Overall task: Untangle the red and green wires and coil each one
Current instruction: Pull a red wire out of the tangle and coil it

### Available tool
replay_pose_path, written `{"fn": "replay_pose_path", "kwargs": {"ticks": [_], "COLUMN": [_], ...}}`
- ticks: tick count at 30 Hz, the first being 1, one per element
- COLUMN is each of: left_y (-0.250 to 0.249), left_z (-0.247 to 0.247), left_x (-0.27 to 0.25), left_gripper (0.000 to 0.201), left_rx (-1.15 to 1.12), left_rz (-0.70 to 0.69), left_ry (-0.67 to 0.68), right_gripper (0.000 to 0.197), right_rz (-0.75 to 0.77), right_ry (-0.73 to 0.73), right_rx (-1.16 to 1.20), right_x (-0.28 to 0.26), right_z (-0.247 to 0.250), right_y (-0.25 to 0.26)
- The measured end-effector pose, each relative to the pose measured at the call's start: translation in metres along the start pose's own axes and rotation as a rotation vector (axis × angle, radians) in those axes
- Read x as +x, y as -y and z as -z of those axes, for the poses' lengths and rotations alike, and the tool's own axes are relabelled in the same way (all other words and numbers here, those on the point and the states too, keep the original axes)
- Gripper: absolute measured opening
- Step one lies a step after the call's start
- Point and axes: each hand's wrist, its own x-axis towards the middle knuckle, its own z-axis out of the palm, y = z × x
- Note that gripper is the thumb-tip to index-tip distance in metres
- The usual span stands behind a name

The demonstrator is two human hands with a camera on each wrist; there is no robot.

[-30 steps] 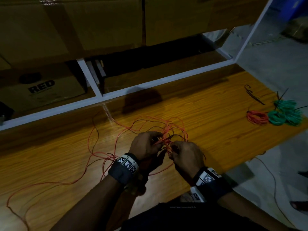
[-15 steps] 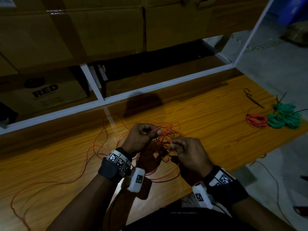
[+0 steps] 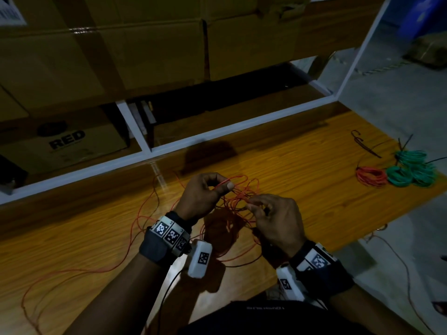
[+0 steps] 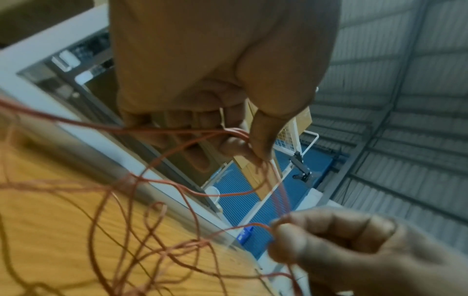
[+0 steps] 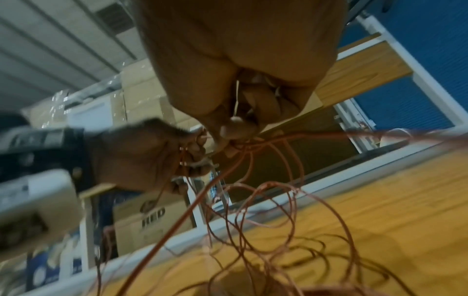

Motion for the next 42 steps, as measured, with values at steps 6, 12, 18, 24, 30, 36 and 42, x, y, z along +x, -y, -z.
{"fn": "replay_pose_path", "kwargs": {"ticks": [6, 12, 18, 24, 30, 36, 42], "left_y": [-0.003, -0.004, -0.008, -0.016, -0.020, -0.039, -0.034], "left_z": [0.008, 0.006, 0.006, 0.006, 0.010, -0.002, -0.010], "left_x": [0.003, 0.006, 0.007, 0.009, -0.001, -0.016, -0.001], "left_gripper": [0.016, 0.013, 0.011, 0.015, 0.049, 0.030, 0.026], "left_rx": [-0.024, -0.119, -0.159, -0.204, 0.110, 0.375, 0.353], "left_rz": [-0.066, -0.078, -0.095, -0.044, -0.013, -0.141, -0.054], "left_ry": [0.050, 0.078, 0.159, 0.190, -0.045, -0.209, -0.101], "right_gripper": [0.008, 0.013, 0.022, 0.028, 0.024, 0.016, 0.010], "right_rz": [-0.173, -0.274, -0.419, -0.396, -0.492, -0.497, -0.397], "right_ry": [0.211, 0.379, 0.575, 0.641, 0.591, 0.523, 0.452], "right_rx": [0.317, 0.582, 0.701, 0.716, 0.703, 0.629, 0.508], "right_x": [0.015, 0.021, 0.029, 0.045, 0.047, 0.052, 0.051], "right_z": [0.013, 0.021, 0.033, 0.034, 0.034, 0.032, 0.028], "right_y": [0.005, 0.007, 0.015, 0.021, 0.026, 0.026, 0.029]}}
